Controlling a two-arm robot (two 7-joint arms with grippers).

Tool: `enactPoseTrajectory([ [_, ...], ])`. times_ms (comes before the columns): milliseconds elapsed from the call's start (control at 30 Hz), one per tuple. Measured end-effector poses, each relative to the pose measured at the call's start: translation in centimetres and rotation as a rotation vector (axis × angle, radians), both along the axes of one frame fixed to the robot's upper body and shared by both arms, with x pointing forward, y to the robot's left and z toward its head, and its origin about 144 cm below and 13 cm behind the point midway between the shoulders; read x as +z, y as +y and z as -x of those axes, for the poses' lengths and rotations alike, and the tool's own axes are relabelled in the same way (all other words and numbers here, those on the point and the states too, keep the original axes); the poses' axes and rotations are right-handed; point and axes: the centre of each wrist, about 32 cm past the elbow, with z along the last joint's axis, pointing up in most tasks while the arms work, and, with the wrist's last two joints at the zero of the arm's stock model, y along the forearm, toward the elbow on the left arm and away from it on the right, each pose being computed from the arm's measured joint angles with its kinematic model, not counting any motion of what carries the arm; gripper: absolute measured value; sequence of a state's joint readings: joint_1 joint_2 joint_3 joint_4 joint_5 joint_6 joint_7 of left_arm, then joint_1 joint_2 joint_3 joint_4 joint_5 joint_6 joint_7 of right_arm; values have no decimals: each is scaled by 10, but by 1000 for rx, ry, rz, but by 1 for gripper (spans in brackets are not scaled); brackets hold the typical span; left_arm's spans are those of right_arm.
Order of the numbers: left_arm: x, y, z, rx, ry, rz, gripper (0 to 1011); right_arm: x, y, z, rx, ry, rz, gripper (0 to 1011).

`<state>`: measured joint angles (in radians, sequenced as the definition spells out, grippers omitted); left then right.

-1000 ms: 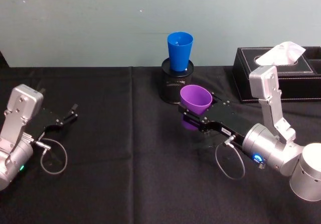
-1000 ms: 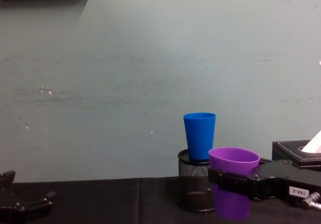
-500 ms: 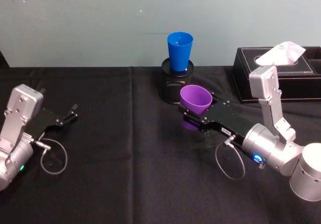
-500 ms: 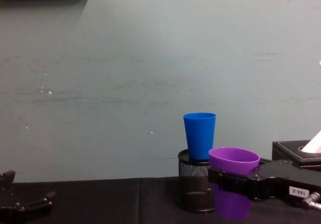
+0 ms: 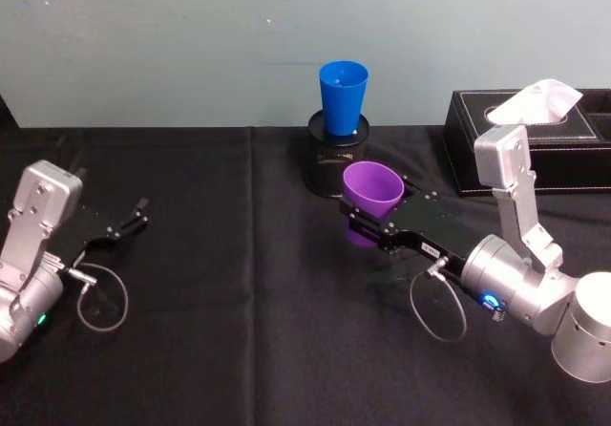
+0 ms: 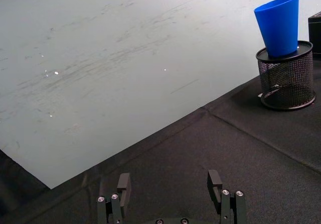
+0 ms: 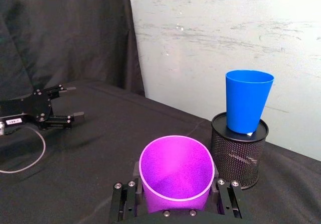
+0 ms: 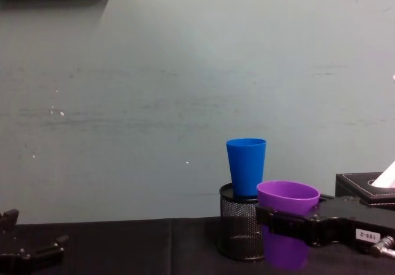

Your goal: Pick up one cup with a gripper and tap it against the other cup.

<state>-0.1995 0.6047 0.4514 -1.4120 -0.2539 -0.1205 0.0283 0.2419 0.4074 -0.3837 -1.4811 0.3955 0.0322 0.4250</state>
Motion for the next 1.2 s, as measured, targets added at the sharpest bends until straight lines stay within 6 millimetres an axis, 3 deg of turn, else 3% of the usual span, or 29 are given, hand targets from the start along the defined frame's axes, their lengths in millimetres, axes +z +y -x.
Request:
enactPoseTrajectory([
  [1200,0,0,0,0,0,0,1000,0,0,0,0,0,0,723],
])
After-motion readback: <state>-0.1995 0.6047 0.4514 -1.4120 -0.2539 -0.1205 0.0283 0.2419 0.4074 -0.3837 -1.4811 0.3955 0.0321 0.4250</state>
